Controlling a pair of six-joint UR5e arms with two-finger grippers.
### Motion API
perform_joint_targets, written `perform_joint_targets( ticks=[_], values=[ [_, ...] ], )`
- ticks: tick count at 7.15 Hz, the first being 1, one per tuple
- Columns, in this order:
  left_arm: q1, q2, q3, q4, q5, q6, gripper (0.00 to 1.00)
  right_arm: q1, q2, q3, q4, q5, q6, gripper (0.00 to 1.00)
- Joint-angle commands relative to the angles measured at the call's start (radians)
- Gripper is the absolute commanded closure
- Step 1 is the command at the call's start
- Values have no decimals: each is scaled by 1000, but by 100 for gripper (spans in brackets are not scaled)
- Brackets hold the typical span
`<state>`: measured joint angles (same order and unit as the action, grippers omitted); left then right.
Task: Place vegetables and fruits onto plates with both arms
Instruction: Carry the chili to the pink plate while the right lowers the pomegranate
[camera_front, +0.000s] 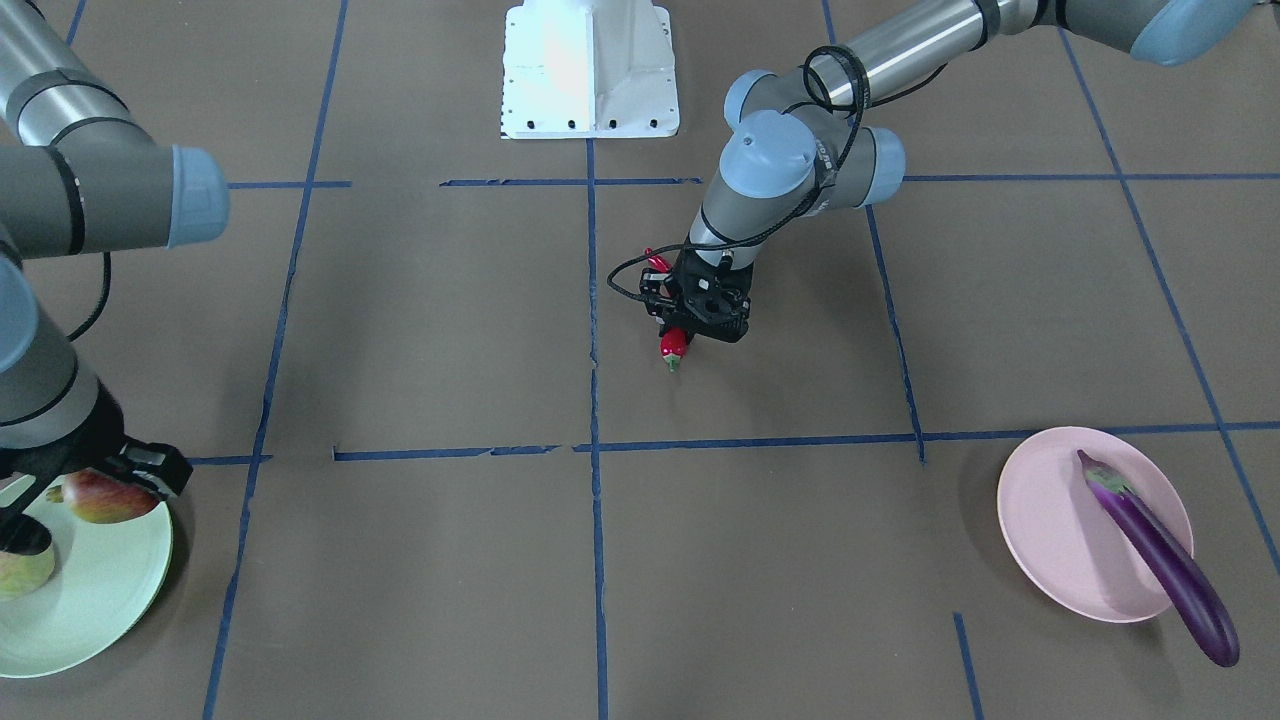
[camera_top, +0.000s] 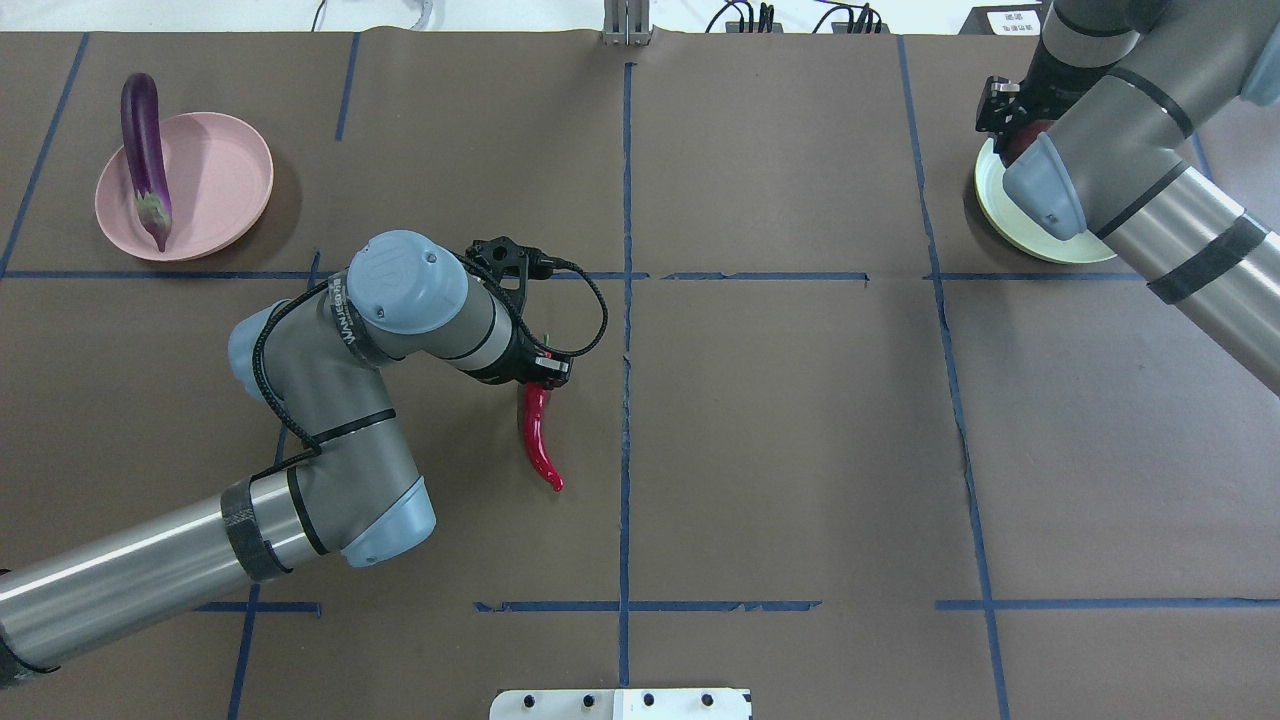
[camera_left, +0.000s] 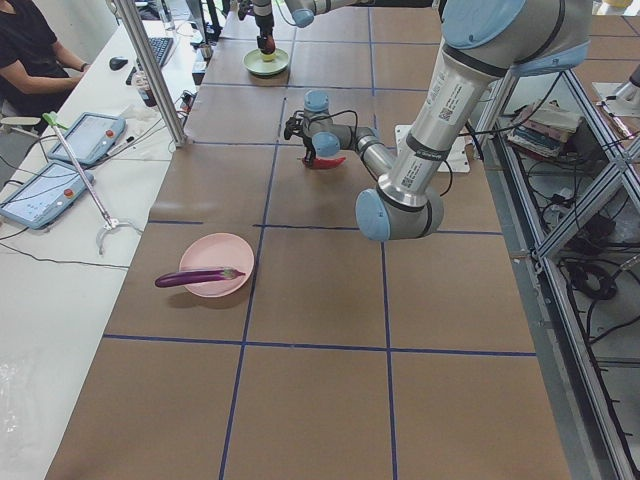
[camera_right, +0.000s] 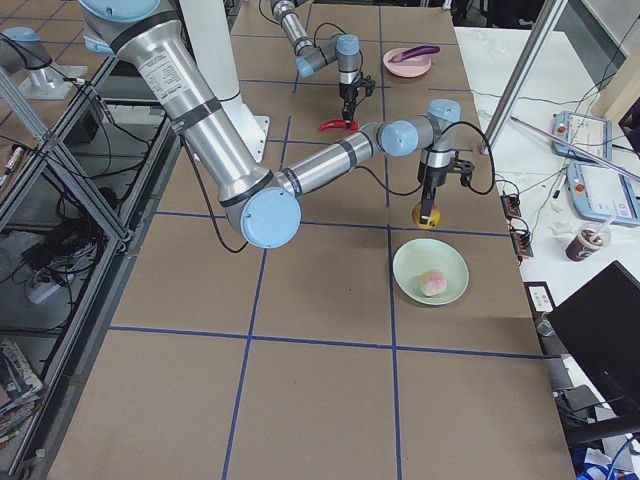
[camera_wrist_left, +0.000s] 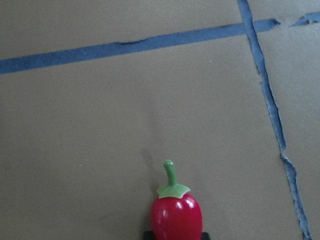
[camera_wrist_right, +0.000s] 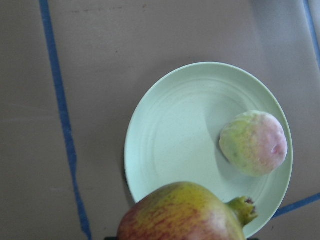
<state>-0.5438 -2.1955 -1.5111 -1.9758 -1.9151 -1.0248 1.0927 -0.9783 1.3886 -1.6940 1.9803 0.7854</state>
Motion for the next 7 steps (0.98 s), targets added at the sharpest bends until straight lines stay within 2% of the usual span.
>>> perform_joint_targets(
  ticks=[1,3,5,6,7],
  values=[
    [-65,-4,-47,18,1,-9,100,19,-16,-181,158,-4,-49,100],
    [-232,40,-40,18,-4,0,100,10,-16,-200,194,0,-41,98],
    [-405,43,68,18,-15,2,98,-20,-17,-200,197,35,-41,94],
    [-441,40,153,14,-13,37,98,-37,-32,-197,203,34,-44,1],
    [-482,40,213,12,-13,70,96,-37,-54,-188,238,34,-58,0]
  ],
)
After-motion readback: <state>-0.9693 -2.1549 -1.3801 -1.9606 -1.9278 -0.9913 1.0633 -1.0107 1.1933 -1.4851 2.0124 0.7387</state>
